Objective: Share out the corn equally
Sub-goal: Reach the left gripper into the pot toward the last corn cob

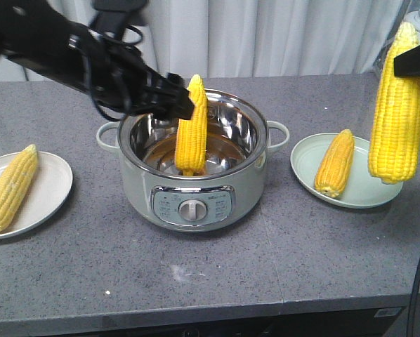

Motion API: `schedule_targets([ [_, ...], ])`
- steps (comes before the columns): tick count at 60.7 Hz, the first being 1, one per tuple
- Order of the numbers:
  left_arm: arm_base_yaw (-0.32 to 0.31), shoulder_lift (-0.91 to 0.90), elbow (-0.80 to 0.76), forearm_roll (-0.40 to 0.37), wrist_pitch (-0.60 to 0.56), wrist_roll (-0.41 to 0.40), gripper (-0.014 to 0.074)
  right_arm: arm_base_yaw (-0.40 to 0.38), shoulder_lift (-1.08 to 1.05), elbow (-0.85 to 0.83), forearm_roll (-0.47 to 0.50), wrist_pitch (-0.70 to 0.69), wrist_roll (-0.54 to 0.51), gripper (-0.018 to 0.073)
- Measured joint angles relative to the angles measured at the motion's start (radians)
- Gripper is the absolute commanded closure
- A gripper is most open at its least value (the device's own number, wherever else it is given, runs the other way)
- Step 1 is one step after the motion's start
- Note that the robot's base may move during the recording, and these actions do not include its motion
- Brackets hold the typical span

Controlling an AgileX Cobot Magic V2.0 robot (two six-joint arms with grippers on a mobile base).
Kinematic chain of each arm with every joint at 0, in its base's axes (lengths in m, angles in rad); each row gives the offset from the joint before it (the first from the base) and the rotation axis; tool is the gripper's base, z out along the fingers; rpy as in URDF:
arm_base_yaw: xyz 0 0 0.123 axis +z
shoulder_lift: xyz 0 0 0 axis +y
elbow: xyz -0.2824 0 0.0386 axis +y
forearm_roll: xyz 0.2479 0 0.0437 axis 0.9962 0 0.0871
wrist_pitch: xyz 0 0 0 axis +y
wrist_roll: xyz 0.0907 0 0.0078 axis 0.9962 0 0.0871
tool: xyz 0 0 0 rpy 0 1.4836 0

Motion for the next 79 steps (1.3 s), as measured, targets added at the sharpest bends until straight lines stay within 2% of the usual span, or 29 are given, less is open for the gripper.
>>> schedule_targets([
  [11, -0.035, 0.064, 0.001, -0.001, -0.079, -0.037, 0.0027, 0.000, 0.000, 0.000, 0.001, 0.001, 0.000, 0.0444],
  [37, -0.035, 0.166, 0.001, 0.003, -0.181, -0.072, 0.0027, 0.000, 0.000, 0.000, 0.028, 0.013, -0.005, 0.0444],
  [50, -0.035, 0.197, 0.001, 0.056, -0.226, -0.128, 0.0027, 0.000, 0.000, 0.000, 0.030, 0.018, -0.005, 0.0444],
  [67, -0.035, 0.254, 0.001, 0.068, -0.263, -0.135, 0.0027, 0.000, 0.000, 0.000, 0.030, 0.019, -0.005, 0.0444],
  [75, -0.035, 0.267, 0.001, 0.069, -0.284, -0.135, 0.0058, 0.000, 0.000, 0.000, 0.030, 0.020, -0.005, 0.0444],
  [79, -0.035, 0.268, 0.001, 0.069, -0.285, -0.135, 0.0105, 0.000, 0.000, 0.000, 0.031, 0.020, -0.005, 0.0444],
])
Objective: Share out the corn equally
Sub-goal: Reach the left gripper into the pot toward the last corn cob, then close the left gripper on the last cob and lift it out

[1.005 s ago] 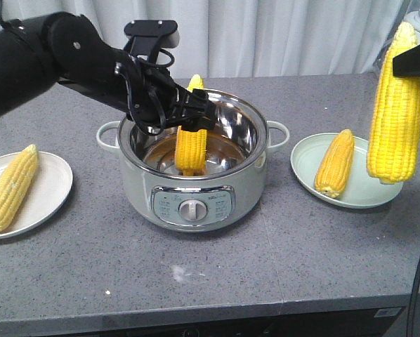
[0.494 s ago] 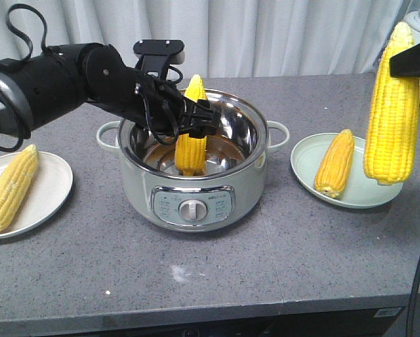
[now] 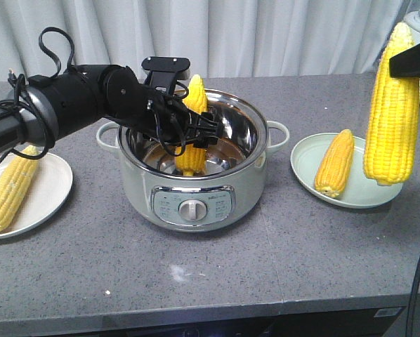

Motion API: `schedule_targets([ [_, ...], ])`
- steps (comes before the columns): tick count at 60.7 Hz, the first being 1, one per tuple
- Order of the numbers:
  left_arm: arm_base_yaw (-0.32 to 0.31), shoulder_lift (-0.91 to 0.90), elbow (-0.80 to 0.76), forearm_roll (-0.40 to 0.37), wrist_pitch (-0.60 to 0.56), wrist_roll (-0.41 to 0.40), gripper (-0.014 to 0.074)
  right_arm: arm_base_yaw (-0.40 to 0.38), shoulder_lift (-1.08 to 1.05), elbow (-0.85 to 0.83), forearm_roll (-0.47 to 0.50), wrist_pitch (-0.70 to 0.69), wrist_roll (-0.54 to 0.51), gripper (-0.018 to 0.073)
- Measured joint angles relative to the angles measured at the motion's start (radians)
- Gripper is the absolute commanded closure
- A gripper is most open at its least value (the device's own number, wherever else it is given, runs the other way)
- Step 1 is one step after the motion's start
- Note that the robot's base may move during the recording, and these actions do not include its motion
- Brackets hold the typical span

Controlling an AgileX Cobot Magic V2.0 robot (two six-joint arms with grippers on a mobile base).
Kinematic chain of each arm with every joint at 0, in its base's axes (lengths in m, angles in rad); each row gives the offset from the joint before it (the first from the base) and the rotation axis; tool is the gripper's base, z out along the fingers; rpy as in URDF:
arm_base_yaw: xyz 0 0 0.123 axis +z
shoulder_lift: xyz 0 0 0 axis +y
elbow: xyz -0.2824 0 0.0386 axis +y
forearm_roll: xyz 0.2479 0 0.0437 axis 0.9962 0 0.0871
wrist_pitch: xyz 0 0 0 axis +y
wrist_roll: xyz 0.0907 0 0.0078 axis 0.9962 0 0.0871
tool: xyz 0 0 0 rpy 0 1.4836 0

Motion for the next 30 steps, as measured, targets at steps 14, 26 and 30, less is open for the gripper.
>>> schedule_targets([
  [14, 0.000, 0.001, 0.000, 0.000, -0.003, 0.000, 0.0363, 0.000, 0.000, 0.000, 0.000, 0.000, 0.000, 0.0444],
  [26, 0.000, 0.001, 0.000, 0.000, -0.002, 0.000, 0.0477, 0.000, 0.000, 0.000, 0.000, 0.003, 0.000, 0.0444],
  [30, 0.000, -0.002, 0.000, 0.000, 0.003, 0.000, 0.0475, 0.000, 0.000, 0.000, 0.000, 0.004, 0.000, 0.0444],
])
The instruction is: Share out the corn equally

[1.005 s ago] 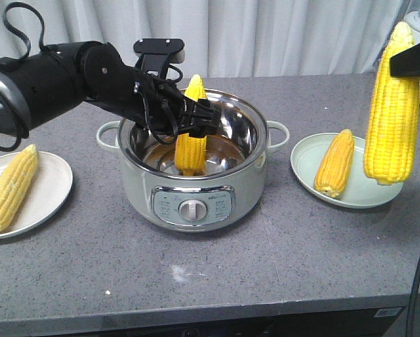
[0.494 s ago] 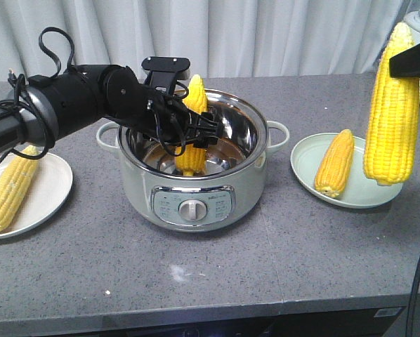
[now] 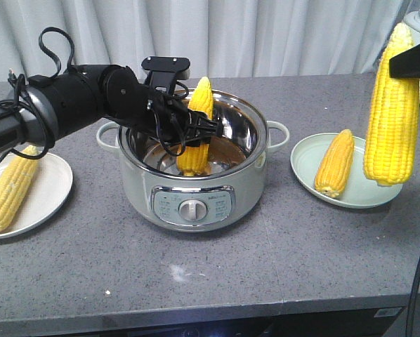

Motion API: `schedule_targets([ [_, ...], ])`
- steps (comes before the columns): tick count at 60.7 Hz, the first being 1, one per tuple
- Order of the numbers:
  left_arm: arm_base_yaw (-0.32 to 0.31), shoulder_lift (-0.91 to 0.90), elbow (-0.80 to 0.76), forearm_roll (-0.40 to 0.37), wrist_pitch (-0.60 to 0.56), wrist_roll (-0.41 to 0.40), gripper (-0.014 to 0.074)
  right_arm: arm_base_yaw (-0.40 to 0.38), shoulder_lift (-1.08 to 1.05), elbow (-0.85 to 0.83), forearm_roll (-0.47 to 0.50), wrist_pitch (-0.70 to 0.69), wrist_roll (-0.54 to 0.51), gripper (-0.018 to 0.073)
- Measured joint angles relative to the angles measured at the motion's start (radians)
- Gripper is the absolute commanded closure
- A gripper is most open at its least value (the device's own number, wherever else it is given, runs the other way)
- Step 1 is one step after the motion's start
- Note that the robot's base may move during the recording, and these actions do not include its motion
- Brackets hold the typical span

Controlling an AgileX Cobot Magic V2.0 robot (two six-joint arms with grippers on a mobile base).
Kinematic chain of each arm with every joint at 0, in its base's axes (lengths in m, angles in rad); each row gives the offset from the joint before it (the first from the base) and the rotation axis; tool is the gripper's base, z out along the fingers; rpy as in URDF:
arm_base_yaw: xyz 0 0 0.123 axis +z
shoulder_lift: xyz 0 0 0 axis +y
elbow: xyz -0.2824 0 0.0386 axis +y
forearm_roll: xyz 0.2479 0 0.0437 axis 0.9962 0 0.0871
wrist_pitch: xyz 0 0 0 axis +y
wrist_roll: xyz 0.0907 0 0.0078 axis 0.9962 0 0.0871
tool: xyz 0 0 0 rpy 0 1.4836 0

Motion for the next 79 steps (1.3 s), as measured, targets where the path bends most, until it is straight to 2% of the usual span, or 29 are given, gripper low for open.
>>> schedule_targets([
  [11, 0.000, -0.062, 0.001, 0.018, 0.048, 0.000, 0.0468, 0.000, 0.000, 0.000, 0.000, 0.003, 0.000, 0.0444],
  [22, 0.013, -0.215, 0.001, 0.110, 0.111, -0.032, 0.0461, 0.000, 0.000, 0.000, 0.000, 0.004, -0.010, 0.0444],
  [31, 0.074, -0.338, 0.001, 0.196, 0.190, -0.090, 0.0456, 0.000, 0.000, 0.000, 0.000, 0.004, -0.011, 0.0444],
  [47, 0.207, -0.547, 0.001, 0.322, 0.389, -0.105, 0.0450, 0.000, 0.000, 0.000, 0.000, 0.004, -0.011, 0.0444],
  [59, 0.259, -0.662, 0.037, 0.351, 0.467, -0.105, 0.0449, 0.000, 0.000, 0.000, 0.000, 0.004, -0.011, 0.0444],
  [79, 0.267, -0.759, 0.124, 0.374, 0.481, -0.105, 0.0447, 0.000, 0.000, 0.000, 0.000, 0.016, -0.011, 0.0444],
])
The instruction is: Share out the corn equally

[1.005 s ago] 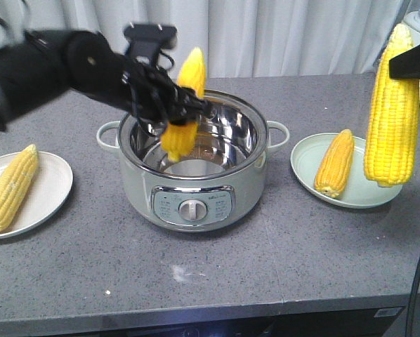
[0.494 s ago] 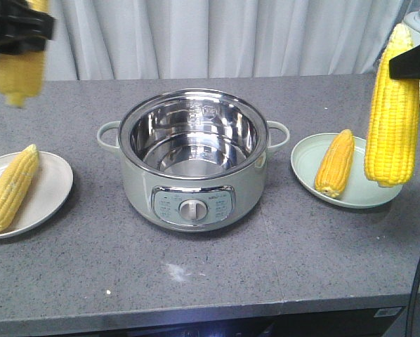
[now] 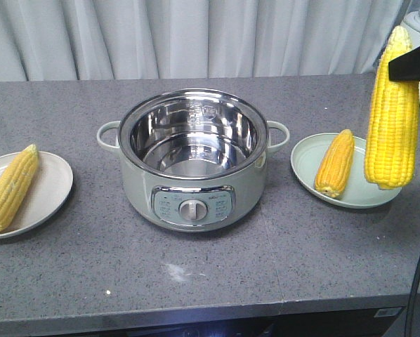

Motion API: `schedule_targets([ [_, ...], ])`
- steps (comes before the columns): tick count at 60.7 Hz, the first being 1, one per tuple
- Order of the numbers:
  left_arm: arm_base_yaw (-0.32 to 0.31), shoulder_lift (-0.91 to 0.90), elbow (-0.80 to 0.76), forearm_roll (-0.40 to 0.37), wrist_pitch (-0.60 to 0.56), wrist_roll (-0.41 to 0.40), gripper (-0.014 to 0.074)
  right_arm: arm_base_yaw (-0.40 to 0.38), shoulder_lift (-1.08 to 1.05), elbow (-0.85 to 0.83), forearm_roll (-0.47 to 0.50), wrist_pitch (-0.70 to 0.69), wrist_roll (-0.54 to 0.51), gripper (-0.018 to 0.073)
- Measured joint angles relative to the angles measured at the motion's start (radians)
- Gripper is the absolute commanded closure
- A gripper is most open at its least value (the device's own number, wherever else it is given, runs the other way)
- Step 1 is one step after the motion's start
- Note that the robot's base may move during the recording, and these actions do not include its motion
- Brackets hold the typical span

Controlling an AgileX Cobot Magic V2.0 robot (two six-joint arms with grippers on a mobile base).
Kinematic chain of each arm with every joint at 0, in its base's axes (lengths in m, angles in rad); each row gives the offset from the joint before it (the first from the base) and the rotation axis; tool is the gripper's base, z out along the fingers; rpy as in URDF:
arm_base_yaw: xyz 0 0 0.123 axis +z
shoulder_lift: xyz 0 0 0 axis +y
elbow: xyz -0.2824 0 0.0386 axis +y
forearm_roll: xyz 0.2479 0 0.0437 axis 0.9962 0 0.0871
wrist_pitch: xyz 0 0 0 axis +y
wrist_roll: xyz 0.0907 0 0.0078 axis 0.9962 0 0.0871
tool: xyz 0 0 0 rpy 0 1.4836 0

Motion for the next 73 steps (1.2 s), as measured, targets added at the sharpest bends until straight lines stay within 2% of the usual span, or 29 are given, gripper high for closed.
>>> schedule_targets([
  [73, 0.000, -0.001, 0.000, 0.006, 0.018, 0.000, 0.0447, 0.000, 0.000, 0.000, 0.000, 0.004, 0.000, 0.0444],
])
